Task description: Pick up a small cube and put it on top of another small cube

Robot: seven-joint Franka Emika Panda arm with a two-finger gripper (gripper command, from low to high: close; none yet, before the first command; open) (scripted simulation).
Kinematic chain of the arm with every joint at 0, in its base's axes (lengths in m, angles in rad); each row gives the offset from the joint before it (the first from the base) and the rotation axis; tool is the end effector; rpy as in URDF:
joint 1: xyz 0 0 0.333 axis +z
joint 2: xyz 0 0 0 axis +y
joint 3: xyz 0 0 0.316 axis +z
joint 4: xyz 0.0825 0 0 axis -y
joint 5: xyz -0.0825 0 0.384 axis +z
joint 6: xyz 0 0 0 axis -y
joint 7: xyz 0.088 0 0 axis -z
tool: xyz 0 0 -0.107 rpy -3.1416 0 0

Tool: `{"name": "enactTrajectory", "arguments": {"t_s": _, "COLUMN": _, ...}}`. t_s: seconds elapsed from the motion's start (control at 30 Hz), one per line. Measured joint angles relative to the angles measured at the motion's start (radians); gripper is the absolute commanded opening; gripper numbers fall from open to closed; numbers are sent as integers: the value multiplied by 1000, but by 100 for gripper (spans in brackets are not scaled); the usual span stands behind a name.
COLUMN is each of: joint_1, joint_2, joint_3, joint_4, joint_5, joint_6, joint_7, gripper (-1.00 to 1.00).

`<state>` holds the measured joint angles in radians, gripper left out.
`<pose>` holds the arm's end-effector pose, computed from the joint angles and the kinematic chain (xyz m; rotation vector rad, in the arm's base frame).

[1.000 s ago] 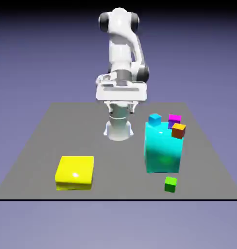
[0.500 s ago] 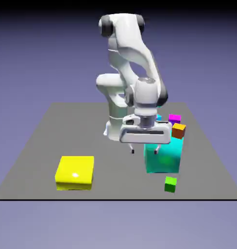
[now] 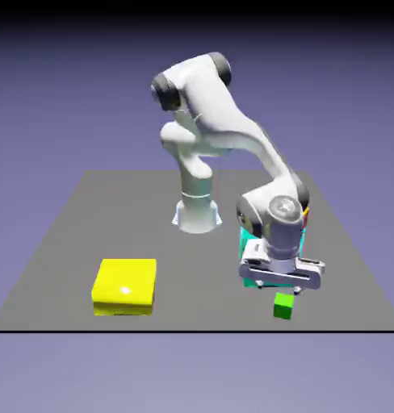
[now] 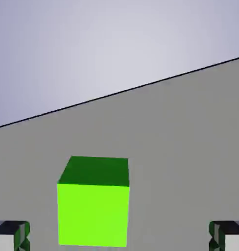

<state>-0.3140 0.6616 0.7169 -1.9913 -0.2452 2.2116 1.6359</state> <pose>0.5329 0.2187 0.1814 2.5627 -1.5868 -0.5293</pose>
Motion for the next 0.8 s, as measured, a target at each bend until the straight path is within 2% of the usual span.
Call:
{"name": "enactTrajectory", "arguments": {"t_s": 0.13, "joint_1": 63, "joint_2": 109, "joint_3": -75, "joint_4": -19, "joint_5": -66, "joint_6": 127, "joint_7": 35, "gripper": 0}}
{"name": "enactTrajectory", "arguments": {"t_s": 0.17, "joint_1": 66, "joint_2": 113, "joint_3": -78, "joint_4": -19, "joint_5": -69, "joint_6": 132, "joint_7": 36, "gripper": -100}}
{"name": "enactTrajectory", "arguments": {"t_s": 0.23, "joint_1": 66, "joint_2": 113, "joint_3": -78, "joint_4": -19, "joint_5": -69, "joint_6": 132, "joint_7": 36, "gripper": -100}}
{"name": "enactTrajectory", "arguments": {"t_s": 0.33, "joint_1": 3, "joint_2": 5, "joint_3": -3, "joint_4": -1, "joint_5": 0, "joint_6": 6, "joint_7": 0, "gripper": -100}}
{"name": "enactTrajectory", "arguments": {"t_s": 0.37, "joint_1": -13, "joint_2": -2, "joint_3": 15, "joint_4": 23, "joint_5": -24, "joint_6": 11, "joint_7": -32, "gripper": -100}}
{"name": "enactTrajectory", "arguments": {"t_s": 0.8, "joint_1": 224, "joint_2": -473, "joint_3": -58, "joint_4": -46, "joint_5": 112, "joint_6": -263, "joint_7": -542, "gripper": -100}}
